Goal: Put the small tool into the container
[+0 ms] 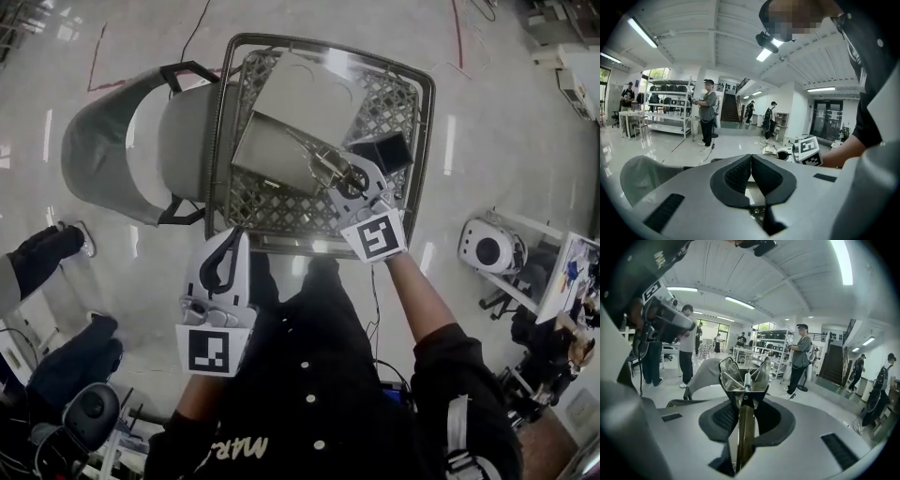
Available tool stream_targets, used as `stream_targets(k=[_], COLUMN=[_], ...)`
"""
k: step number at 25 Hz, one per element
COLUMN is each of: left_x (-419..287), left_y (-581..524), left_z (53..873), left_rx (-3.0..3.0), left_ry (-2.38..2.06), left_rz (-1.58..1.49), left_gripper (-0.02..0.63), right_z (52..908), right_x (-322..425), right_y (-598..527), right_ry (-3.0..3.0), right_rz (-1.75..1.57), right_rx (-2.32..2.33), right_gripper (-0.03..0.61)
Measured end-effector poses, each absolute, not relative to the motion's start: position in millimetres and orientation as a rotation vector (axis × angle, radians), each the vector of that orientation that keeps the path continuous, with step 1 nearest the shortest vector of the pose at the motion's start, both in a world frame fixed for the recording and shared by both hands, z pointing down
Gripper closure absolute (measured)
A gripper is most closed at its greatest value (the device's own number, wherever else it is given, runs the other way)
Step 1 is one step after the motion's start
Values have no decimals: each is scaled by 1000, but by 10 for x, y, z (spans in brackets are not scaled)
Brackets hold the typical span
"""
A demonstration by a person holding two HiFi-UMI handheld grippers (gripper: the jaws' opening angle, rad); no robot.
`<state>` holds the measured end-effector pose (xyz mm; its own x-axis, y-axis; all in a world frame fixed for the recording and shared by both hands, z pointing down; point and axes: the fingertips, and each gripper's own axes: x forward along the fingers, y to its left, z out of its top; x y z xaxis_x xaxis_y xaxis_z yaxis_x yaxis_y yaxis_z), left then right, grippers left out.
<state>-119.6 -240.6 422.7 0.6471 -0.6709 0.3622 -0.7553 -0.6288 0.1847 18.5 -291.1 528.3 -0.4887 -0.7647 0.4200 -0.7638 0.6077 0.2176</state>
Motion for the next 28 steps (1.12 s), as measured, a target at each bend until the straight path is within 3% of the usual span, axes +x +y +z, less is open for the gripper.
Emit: stream_targets(k=[15, 28], left_x=[-973, -1104], left_y=[-2471, -2502], left_z=[5094, 5391], left_rx=[2431, 2322], left_ry=[-1019, -1075], left_rz=[444, 431], left_gripper=[588, 588], right_z=[6795, 7460], right_x=[-32, -201], right_y=[-3293, -3407], right_ry=[-2097, -1816], right_rz=[-129, -524], right_rx=[979, 786], right_gripper=[488, 486])
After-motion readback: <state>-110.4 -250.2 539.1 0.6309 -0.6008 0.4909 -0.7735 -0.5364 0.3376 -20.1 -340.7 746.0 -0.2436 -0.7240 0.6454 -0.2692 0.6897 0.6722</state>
